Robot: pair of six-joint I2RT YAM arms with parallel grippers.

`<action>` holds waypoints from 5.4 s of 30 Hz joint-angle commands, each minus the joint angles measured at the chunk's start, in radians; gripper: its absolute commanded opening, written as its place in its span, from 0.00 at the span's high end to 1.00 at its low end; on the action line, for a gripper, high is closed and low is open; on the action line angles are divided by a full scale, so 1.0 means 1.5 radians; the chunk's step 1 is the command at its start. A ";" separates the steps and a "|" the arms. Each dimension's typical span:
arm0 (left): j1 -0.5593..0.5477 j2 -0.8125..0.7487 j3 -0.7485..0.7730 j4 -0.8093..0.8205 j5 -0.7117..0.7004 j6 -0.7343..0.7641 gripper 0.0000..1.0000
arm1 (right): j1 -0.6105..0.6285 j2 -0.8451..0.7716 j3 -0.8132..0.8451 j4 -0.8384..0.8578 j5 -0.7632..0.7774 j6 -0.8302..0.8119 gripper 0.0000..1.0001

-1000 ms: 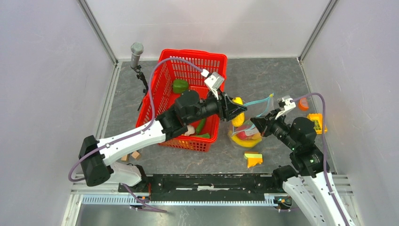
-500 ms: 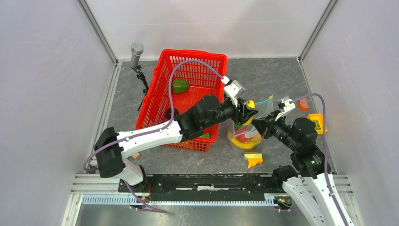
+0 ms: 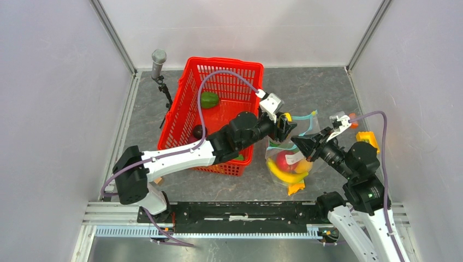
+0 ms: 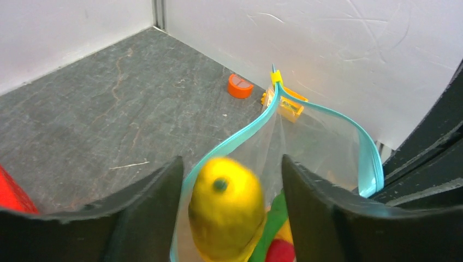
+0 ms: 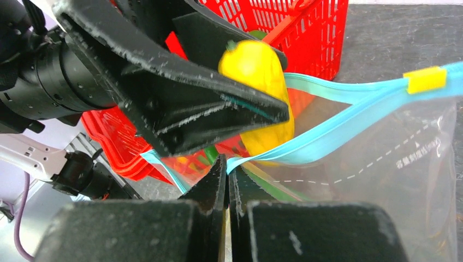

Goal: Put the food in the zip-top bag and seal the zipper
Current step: Place the fake fruit in the zipper food storage bag, then pick up the fake fruit from the bin, then place the fake fruit in the zipper food storage bag.

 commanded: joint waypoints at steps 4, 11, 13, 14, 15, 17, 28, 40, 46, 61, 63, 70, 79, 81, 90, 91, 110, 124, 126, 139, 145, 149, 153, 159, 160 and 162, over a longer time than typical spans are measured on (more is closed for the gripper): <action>-0.004 -0.043 0.007 0.019 0.102 0.010 0.15 | 0.002 -0.012 0.000 0.031 0.057 0.023 0.98; -0.005 -0.145 -0.034 -0.031 0.078 0.009 0.09 | 0.003 -0.028 -0.006 0.025 0.105 -0.009 0.98; -0.004 -0.187 -0.052 -0.072 0.035 0.021 0.06 | 0.003 -0.032 -0.002 0.021 0.116 -0.030 0.97; -0.004 -0.203 -0.059 -0.097 0.010 0.029 0.05 | 0.003 -0.032 0.000 0.016 0.123 -0.038 0.97; -0.004 -0.221 -0.064 -0.129 -0.019 0.038 0.04 | 0.003 -0.031 0.003 0.010 0.131 -0.042 0.97; -0.003 -0.251 -0.075 -0.190 -0.085 0.048 0.01 | 0.003 -0.029 -0.001 0.005 0.134 -0.043 0.97; 0.138 -0.308 -0.129 -0.453 -0.251 -0.089 0.00 | 0.003 -0.034 -0.032 0.011 0.125 -0.021 0.97; 0.288 -0.163 -0.174 -0.495 -0.234 -0.133 0.00 | 0.003 -0.038 -0.031 0.002 0.126 -0.019 0.97; 0.331 -0.047 -0.136 -0.476 -0.224 -0.128 0.00 | 0.003 -0.028 -0.025 0.004 0.126 -0.022 0.96; 0.379 0.093 -0.113 -0.410 -0.280 -0.124 0.00 | 0.002 -0.011 -0.034 0.007 0.131 -0.035 0.96; 0.378 0.107 -0.116 -0.396 -0.280 -0.127 0.01 | 0.003 -0.006 -0.036 0.009 0.131 -0.037 0.96; 0.378 0.110 -0.126 -0.386 -0.265 -0.127 0.30 | 0.003 -0.001 -0.044 0.018 0.127 -0.034 0.96; 0.377 0.001 -0.144 -0.383 -0.202 -0.120 0.60 | 0.003 -0.013 -0.039 0.003 0.137 -0.035 0.96; 0.377 -0.047 -0.153 -0.373 -0.164 -0.120 0.60 | 0.002 -0.014 -0.038 0.003 0.141 -0.036 0.96; 0.355 -0.202 -0.182 -0.298 0.111 -0.159 0.59 | 0.003 0.002 -0.048 0.045 0.110 -0.012 0.96; 0.350 -0.218 -0.181 -0.295 0.131 -0.160 0.58 | 0.003 0.006 -0.046 0.050 0.104 -0.014 0.96; 0.271 -0.355 -0.153 -0.196 0.257 -0.203 0.54 | 0.003 0.148 0.037 -0.035 -0.023 -0.181 1.00; 0.069 -0.134 -0.002 -0.139 0.227 -0.134 0.52 | 0.003 0.071 0.014 -0.058 -0.012 -0.146 0.98; 0.059 -0.104 0.011 -0.139 0.223 -0.134 0.52 | 0.002 0.063 0.014 -0.058 -0.013 -0.142 0.98; 0.040 0.008 0.043 -0.145 0.188 -0.128 0.44 | 0.003 0.036 0.017 -0.058 -0.018 -0.139 0.97; 0.039 0.003 0.040 -0.146 0.173 -0.120 0.33 | 0.003 0.033 0.015 -0.055 -0.014 -0.139 0.97; 0.039 -0.005 0.034 -0.144 0.163 -0.116 0.28 | 0.002 0.024 0.016 -0.047 -0.010 -0.135 0.97; 0.040 -0.009 0.024 -0.128 0.160 -0.120 0.18 | 0.003 0.012 0.008 -0.026 -0.016 -0.126 0.97; 0.040 -0.029 0.013 -0.120 0.151 -0.122 0.06 | 0.003 0.002 -0.006 -0.003 -0.015 -0.108 0.96; 0.040 -0.035 0.011 -0.119 0.150 -0.120 0.05 | 0.003 0.003 -0.008 -0.003 -0.013 -0.107 0.97; 0.040 -0.049 0.004 -0.116 0.148 -0.116 0.04 | 0.003 0.003 -0.011 0.001 -0.013 -0.106 0.97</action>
